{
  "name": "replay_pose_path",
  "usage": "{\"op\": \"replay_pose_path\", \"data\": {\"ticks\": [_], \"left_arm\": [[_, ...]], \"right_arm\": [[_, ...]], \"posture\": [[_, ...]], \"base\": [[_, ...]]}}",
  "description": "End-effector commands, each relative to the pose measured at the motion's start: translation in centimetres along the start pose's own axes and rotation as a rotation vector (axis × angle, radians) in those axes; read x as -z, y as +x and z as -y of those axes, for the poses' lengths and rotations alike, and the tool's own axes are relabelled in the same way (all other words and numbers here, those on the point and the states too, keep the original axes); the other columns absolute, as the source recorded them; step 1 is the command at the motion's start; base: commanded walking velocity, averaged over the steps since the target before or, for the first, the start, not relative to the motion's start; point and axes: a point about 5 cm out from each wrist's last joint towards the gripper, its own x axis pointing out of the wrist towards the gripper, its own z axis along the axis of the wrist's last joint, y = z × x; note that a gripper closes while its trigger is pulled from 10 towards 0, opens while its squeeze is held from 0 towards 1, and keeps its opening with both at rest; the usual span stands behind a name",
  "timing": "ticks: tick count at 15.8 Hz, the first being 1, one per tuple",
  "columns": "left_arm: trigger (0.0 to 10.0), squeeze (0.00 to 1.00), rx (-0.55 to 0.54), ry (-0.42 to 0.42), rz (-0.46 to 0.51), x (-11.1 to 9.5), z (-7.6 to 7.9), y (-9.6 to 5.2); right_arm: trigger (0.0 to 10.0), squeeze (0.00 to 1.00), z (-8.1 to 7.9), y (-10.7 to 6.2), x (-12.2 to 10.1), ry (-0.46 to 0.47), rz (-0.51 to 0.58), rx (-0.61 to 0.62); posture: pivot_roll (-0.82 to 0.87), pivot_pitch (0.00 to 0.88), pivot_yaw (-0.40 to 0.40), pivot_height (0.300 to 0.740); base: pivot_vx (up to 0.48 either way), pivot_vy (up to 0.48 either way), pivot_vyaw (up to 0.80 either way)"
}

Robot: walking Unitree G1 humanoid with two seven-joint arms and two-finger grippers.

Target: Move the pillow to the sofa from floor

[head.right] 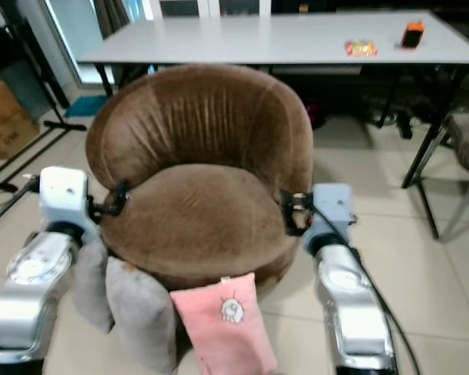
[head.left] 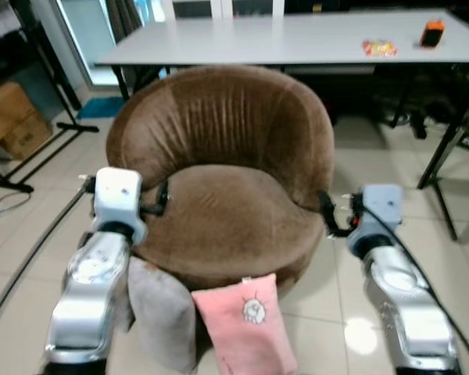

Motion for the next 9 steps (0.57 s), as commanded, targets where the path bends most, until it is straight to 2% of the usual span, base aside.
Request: {"op": "replay_pose_path", "data": {"ticks": [1,2,3,9], "left_arm": [[10.0,0.00,-0.036,0.038,0.011,0.00,-0.94,-0.17],[10.0,0.00,-0.032,0.060,0.025,0.02,-0.97,-0.25],[10.0,0.00,-0.017,0.122,0.056,0.34,-1.09,-0.58],[10.0,0.00,-0.017,0.105,0.046,0.86,-1.36,-0.79]], "right_arm": [[10.0,0.00,-0.62,0.03,-0.26,0.029,0.005,-0.024],[10.0,0.00,-0.64,0.01,-0.15,0.034,0.002,-0.025],[10.0,0.00,-0.68,-0.03,0.08,0.031,0.002,-0.031],[10.0,0.00,-0.83,-0.02,0.02,0.026,0.006,-0.042]], "posture": [[-0.15,0.000,0.088,0.735],[-0.15,0.000,0.088,0.730],[-0.15,0.000,0.087,0.715],[-0.15,0.000,0.085,0.660]], "base": [[0.000,0.000,0.00],[0.000,0.000,0.00],[0.000,0.000,0.00],[0.000,0.000,0.00]]}}
